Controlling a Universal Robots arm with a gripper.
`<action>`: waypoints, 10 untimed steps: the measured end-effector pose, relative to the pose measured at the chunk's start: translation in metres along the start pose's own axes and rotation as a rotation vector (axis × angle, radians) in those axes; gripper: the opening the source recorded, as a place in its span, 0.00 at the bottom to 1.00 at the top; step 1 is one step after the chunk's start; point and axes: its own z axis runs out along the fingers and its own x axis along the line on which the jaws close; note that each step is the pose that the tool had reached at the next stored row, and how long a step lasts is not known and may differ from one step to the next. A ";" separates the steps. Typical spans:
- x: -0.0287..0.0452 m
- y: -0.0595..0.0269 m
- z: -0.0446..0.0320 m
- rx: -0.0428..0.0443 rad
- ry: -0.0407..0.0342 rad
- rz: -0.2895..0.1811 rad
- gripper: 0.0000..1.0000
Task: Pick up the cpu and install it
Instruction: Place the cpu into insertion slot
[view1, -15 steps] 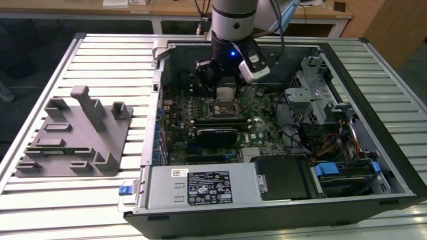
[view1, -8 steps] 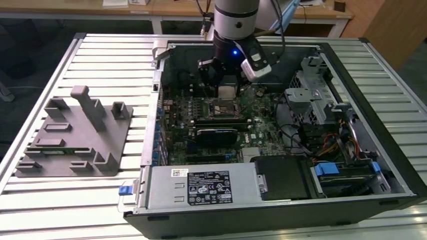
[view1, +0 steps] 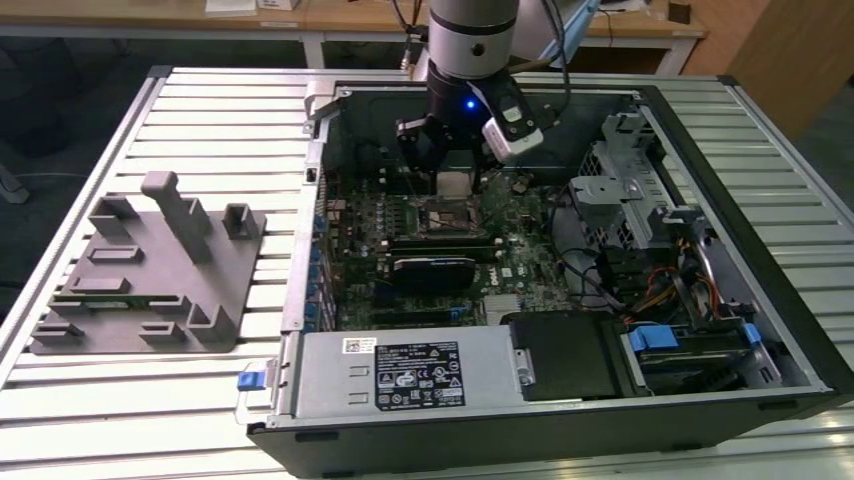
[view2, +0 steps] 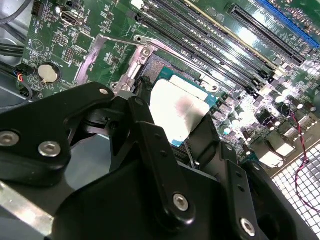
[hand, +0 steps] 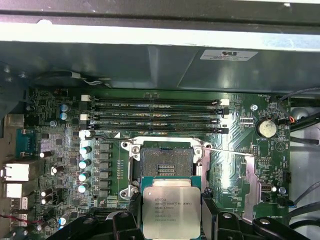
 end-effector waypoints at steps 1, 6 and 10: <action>0.0000 0.0000 0.0000 0.0000 0.0000 0.000 0.55; 0.0000 0.0001 0.0000 0.0001 0.0001 0.000 0.55; 0.0000 0.0001 0.0001 0.0007 -0.0011 0.038 0.55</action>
